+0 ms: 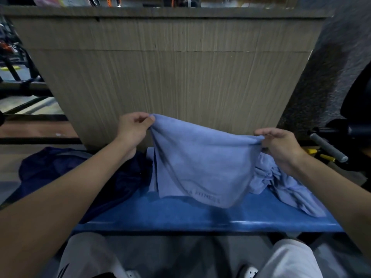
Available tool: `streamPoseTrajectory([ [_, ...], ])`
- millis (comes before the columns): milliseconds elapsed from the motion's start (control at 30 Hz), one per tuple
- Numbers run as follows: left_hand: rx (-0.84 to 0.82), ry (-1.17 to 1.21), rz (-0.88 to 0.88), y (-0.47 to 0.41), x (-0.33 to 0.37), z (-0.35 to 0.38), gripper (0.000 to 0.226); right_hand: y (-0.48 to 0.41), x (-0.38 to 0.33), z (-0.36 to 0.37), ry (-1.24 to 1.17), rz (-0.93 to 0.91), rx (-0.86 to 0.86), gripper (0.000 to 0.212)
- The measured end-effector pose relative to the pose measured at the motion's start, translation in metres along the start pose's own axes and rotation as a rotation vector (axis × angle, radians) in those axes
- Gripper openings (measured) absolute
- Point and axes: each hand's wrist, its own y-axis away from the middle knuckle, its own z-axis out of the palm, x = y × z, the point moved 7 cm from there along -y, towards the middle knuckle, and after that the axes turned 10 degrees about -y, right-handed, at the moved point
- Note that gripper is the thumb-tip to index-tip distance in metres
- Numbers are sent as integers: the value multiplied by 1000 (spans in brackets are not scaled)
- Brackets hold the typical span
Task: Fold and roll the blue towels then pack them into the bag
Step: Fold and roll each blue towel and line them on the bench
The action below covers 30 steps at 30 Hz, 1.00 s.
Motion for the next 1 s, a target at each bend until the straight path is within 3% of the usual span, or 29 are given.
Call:
streamPoseTrajectory([
  [167,21,18,-6,-5,-5,0,12,-9,11,3,-120,111,11,17],
  [300,30,9,-6,-10,-11,-3,15,-14,10,8,163,-31,-36,16],
  [567,46,-80,-9,-32,-34,5,17,-37,19,30,566,-148,-171,12],
  [633,39,-97,-12,-43,-41,8,17,-44,17,34,639,-180,-147,21],
  [800,65,-185,94,-65,-26,12,15,-69,-1,41,544,-237,6,29],
  [1000,77,-154,161,-71,6,1,13,-76,-29,46,378,-345,67,19],
])
